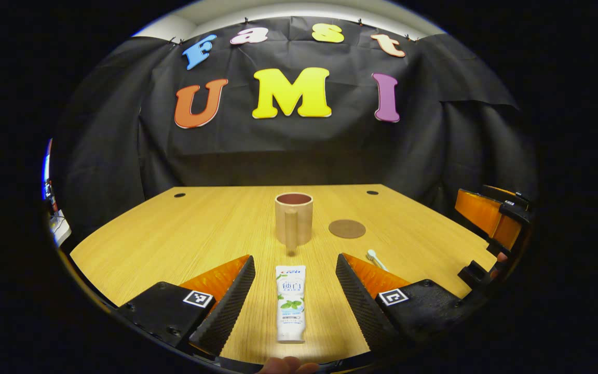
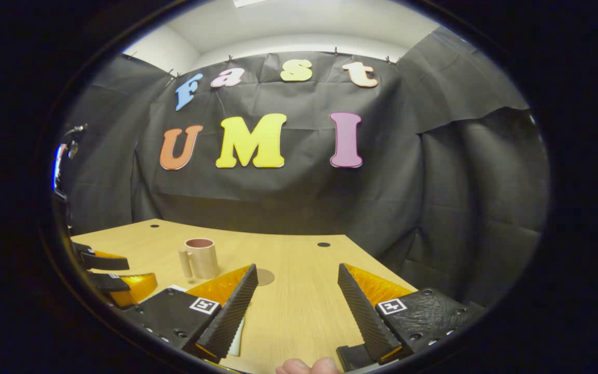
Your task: Put the toothbrush and toothpaste on the desktop into the cup, then pick up the cup and place it on the coaster on the desktop.
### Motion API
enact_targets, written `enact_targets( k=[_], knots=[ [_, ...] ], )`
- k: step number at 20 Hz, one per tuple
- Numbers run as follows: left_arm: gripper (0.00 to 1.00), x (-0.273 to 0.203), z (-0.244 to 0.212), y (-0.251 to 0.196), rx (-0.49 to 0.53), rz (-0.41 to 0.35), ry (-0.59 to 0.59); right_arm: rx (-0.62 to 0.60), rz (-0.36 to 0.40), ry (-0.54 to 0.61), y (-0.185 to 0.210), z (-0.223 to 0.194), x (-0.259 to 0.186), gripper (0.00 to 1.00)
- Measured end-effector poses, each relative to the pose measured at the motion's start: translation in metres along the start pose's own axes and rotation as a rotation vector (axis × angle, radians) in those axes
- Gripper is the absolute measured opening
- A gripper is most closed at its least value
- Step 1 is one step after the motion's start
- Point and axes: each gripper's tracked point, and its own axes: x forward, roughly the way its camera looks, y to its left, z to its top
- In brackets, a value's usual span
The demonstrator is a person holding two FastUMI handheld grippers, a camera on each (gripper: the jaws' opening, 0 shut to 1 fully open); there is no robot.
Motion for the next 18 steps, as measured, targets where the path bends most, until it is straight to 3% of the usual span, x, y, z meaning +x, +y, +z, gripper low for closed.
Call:
enact_targets(
  k=[7, 12, 13, 15, 18],
  knots=[
    [1.0, 0.009, -0.046, -0.005, -0.018, -0.017, 0.22, 0.019, -0.004, 0.038, -0.006, -0.016, 0.001, 0.94],
    [0.96, 0.024, -0.064, -0.002, -0.027, -0.016, 0.31, 0.031, -0.013, 0.063, -0.013, -0.024, 0.002, 0.94],
    [0.99, 0.025, -0.065, 0.0, -0.032, -0.013, 0.324, 0.033, -0.015, 0.067, -0.013, -0.025, 0.002, 0.94],
    [0.87, 0.024, -0.063, 0.005, -0.018, -0.006, 0.328, 0.035, -0.016, 0.076, -0.012, -0.029, 0.003, 0.94],
    [0.8, 0.028, -0.063, 0.009, -0.024, 0.01, 0.349, 0.036, -0.008, 0.101, -0.008, -0.037, 0.005, 0.94]
  ],
)
